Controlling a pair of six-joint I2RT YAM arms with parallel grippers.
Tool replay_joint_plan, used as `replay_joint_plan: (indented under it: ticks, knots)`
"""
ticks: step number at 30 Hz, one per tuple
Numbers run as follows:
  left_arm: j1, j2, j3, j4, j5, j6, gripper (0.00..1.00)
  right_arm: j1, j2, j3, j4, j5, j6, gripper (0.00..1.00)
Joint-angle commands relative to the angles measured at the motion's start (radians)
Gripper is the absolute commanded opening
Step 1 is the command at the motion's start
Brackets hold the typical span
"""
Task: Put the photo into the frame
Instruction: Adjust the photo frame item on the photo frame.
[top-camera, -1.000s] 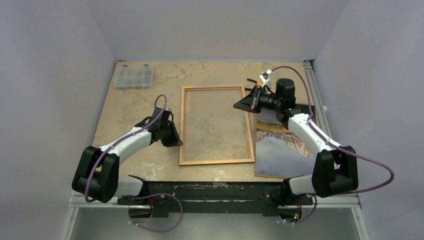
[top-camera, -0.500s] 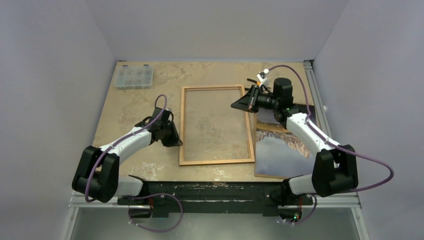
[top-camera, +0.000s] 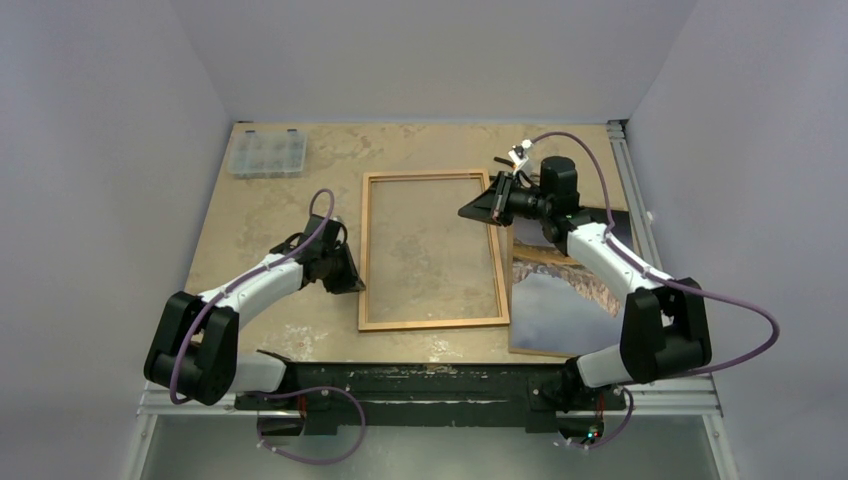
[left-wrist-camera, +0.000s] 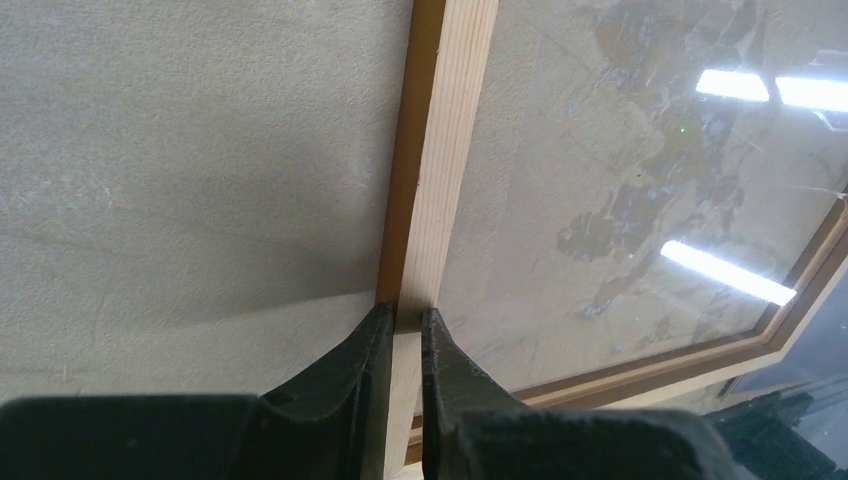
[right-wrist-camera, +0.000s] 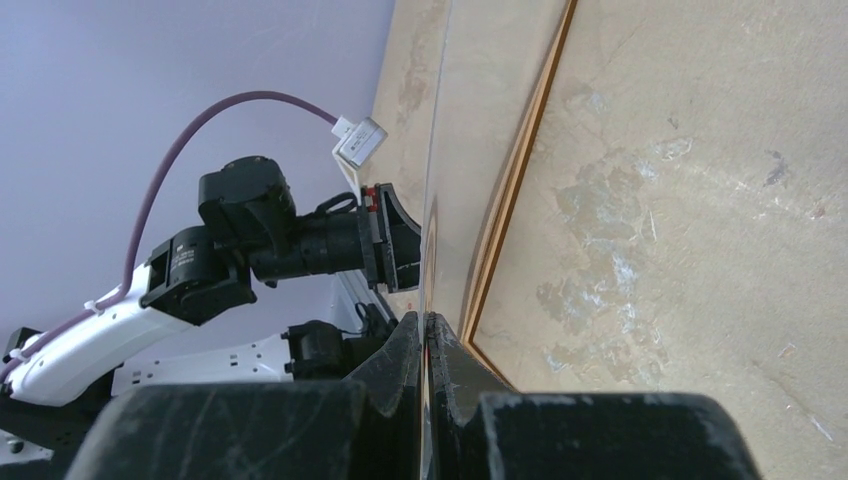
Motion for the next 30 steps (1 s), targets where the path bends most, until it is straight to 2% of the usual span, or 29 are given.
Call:
replay_joint_plan:
  ticks: [1,30]
  knots:
    - [-0.02,0.056,-0.033,-0.049,-0.08,0.027,0.09,0.009,0.001,0.028,0.085,0.002,0.01,0.0]
    - [-0.027,0.064,-0.027,-0.055,-0.083,0.027,0.09,0.025,0.02,-0.013,0.098,0.054,0.041,0.0]
